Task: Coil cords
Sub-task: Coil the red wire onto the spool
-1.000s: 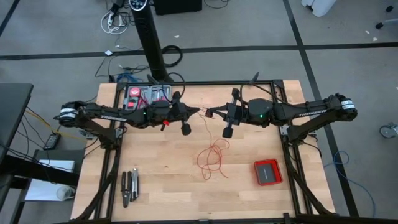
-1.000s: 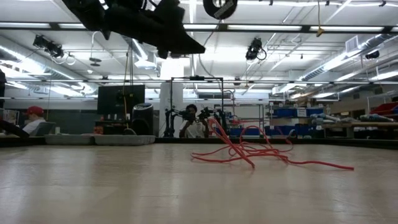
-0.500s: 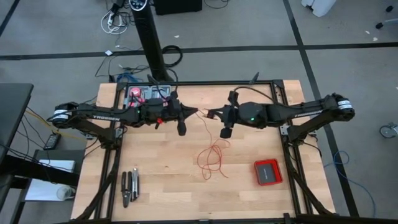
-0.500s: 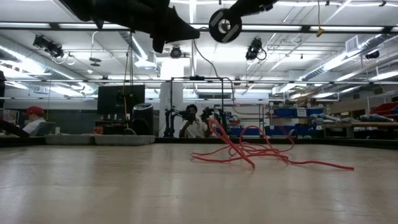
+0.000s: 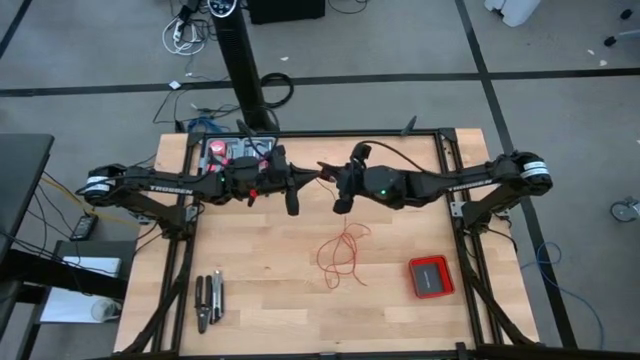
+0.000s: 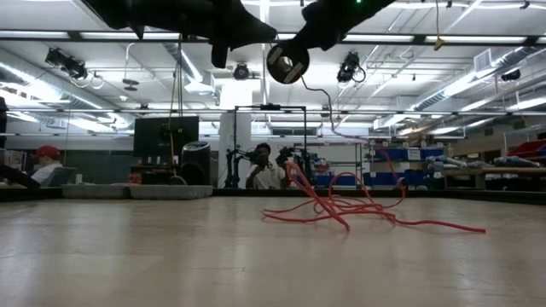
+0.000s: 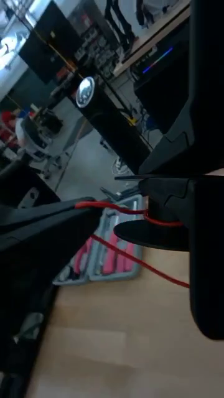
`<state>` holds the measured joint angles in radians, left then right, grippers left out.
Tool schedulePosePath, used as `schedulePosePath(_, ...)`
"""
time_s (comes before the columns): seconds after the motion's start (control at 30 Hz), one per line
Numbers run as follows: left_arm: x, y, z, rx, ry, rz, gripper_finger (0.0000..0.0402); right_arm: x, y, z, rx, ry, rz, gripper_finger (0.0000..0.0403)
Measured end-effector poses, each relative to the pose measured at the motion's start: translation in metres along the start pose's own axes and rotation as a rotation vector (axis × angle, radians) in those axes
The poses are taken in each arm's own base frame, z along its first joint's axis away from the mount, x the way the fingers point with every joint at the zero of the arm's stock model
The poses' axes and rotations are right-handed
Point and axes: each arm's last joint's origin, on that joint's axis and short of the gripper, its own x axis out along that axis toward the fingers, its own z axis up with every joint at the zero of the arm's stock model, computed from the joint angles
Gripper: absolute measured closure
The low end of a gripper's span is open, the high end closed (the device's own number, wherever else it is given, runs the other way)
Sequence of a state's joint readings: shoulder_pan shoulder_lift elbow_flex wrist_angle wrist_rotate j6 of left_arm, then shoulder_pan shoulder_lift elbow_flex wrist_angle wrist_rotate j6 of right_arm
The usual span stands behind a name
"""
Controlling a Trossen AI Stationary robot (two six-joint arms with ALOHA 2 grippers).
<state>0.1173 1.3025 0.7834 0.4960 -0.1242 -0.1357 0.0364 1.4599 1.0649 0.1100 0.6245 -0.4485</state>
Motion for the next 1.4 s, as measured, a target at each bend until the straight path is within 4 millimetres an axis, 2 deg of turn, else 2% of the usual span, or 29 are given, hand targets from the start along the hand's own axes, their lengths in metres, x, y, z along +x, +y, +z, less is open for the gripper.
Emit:
schedulePosePath(0.23,0.002,0.0,0.0,0.002,-0.008,0.011,0.0401,0.009,0.002,0.007,0.074,-0.069,-0.105,0.0401)
schedulePosePath(0.6,0.006,-0.001,-0.004,0.002,-0.007,-0.023,0.0397,0.008,-0.003,0.014,0.15,-0.127,-0.154,0.0402)
schedulePosePath(0.87,0.011,-0.002,-0.014,0.029,0.026,-0.023,0.0315,0.007,-0.005,0.017,0.153,-0.166,-0.158,0.0402)
schedulePosePath(1.0,0.011,-0.002,-0.013,0.03,0.021,-0.023,0.0295,0.006,-0.006,0.019,0.162,-0.179,-0.159,0.0402)
schedulePosePath(1.27,0.011,-0.005,-0.013,0.056,0.019,-0.031,0.0302,0.005,-0.005,0.019,0.159,-0.171,-0.18,0.0403)
schedulePosePath(1.4,0.011,-0.004,-0.016,0.072,0.051,-0.03,0.0321,0.003,-0.003,0.02,0.157,-0.169,-0.181,0.0403)
